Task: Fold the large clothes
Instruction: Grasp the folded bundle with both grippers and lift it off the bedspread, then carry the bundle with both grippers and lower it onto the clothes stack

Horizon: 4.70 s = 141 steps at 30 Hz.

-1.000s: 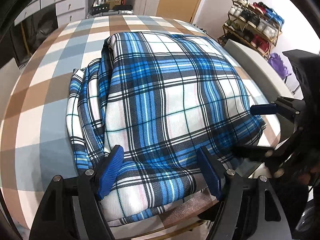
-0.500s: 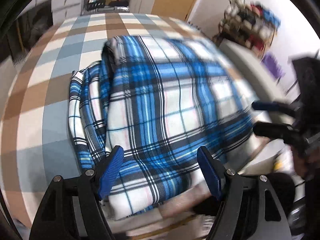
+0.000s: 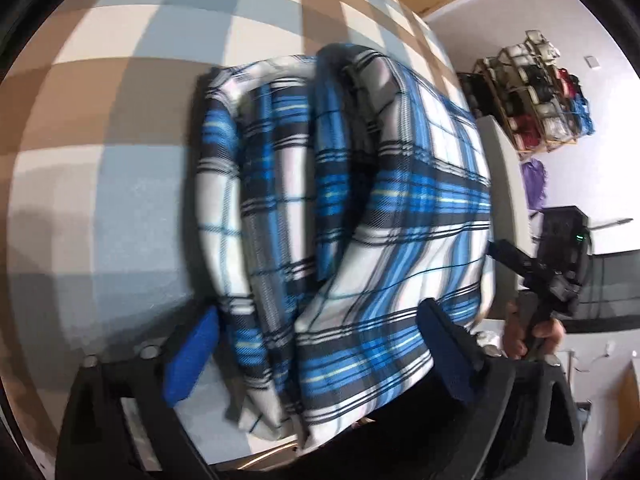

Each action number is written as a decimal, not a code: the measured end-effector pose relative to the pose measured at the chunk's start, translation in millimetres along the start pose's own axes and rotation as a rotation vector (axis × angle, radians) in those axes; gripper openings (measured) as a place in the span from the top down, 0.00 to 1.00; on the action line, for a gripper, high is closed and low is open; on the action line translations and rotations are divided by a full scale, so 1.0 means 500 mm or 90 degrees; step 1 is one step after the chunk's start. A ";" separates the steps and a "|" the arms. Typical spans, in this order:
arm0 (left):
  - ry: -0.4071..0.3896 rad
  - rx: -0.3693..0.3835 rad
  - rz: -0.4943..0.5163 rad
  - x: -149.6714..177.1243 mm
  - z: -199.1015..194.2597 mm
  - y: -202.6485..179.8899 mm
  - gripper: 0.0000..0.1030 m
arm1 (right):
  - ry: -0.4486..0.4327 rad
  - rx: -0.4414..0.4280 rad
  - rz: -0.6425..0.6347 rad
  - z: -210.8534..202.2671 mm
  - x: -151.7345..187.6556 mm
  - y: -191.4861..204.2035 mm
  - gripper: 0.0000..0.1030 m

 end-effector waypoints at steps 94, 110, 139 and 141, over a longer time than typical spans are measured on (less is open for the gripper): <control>-0.323 0.042 -0.183 -0.089 -0.844 0.449 0.33 | -0.078 -0.104 -0.345 0.211 -0.294 0.931 0.32; -0.442 0.044 -0.098 -0.027 -0.802 0.435 0.33 | 0.015 0.070 -0.478 0.376 -0.292 1.054 0.31; -0.630 -0.126 -0.096 0.172 -0.736 0.351 0.32 | -0.240 -0.138 -0.479 0.081 0.053 0.961 0.17; -0.678 -0.185 -0.073 0.201 -0.723 0.321 0.32 | -0.324 -0.116 -0.479 0.032 0.101 0.924 0.04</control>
Point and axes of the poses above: each gripper's, at about its wrist camera, not at the fingertips, and z roughly the way its jaws point, y to its left, x to its underside, the point moved 8 cm from there along z, roughly the way its jaws point, and after that the axes turned 7 degrees about -z, right-handed, at the moved point
